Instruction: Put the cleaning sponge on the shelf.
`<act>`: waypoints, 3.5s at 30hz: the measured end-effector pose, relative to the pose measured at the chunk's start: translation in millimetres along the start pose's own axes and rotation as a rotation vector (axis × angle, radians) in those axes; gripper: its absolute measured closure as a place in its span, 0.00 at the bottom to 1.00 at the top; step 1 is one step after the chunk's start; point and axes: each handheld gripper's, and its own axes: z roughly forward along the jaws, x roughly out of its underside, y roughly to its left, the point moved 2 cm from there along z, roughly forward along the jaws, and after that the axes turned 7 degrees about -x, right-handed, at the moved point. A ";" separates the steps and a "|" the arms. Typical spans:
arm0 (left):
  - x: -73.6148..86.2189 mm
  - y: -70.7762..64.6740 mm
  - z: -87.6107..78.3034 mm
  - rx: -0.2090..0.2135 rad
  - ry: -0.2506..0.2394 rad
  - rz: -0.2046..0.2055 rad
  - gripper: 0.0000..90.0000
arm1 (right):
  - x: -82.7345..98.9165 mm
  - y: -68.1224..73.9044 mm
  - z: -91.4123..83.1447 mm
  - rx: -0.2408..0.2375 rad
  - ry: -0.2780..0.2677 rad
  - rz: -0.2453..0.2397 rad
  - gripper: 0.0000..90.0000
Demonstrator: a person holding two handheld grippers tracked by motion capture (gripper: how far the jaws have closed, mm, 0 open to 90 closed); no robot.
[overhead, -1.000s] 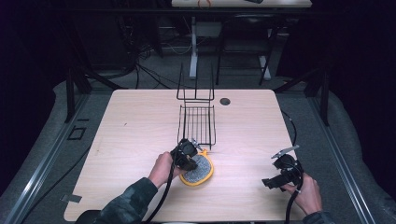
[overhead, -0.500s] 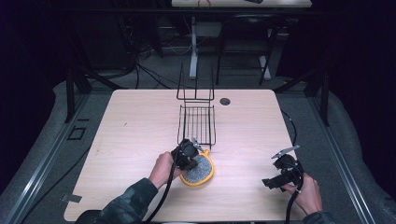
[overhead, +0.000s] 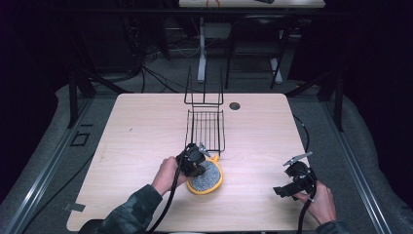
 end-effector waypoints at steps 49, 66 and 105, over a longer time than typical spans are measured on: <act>-14.2 26.1 -38.2 -0.040 -0.083 -0.013 0.97 | -0.4 -0.2 -0.5 0.006 0.008 -0.004 0.03; -28.2 39.6 -41.7 -0.075 -0.103 -0.030 0.97 | -0.2 0.0 -0.6 0.007 0.007 -0.007 0.03; -54.3 64.3 -19.4 -0.198 -0.126 -0.064 0.97 | 0.7 0.3 0.7 0.006 0.015 0.000 0.03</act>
